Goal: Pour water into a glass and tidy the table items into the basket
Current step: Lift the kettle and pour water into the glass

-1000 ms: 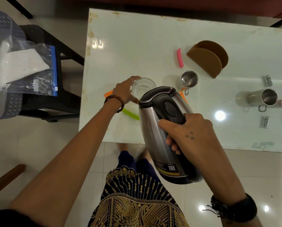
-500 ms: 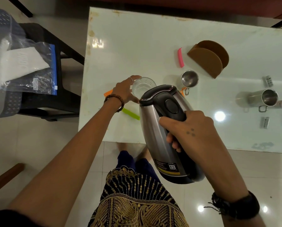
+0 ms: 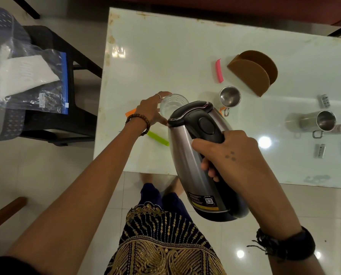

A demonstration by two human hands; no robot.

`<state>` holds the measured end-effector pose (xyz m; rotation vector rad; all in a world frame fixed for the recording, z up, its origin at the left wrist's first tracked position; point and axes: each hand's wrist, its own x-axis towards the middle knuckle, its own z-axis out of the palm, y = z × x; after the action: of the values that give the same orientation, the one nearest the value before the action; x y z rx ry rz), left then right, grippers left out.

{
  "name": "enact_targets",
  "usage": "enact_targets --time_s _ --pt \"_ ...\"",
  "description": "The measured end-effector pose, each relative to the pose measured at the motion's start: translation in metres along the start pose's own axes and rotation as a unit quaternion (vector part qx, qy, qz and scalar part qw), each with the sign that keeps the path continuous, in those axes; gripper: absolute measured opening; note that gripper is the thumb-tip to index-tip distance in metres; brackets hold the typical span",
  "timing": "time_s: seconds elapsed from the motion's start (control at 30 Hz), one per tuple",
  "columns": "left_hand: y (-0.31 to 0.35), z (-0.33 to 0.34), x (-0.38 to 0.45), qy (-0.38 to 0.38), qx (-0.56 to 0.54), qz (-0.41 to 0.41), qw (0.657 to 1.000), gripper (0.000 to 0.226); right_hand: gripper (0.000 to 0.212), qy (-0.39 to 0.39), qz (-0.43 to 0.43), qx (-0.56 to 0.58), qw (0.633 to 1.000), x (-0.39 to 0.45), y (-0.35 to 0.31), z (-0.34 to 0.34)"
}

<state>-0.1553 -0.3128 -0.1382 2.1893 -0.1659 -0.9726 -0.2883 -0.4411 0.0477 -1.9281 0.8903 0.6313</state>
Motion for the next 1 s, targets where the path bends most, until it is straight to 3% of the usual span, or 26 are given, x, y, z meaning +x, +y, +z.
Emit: enact_targets --time_s 1.0 --pt "-0.0023 -0.0011 0.0025 -0.01 0.01 0.006 1.0 0.081 0.027 0.004 -0.007 -0.003 1.0 0.0008 0.0001 0.0007"
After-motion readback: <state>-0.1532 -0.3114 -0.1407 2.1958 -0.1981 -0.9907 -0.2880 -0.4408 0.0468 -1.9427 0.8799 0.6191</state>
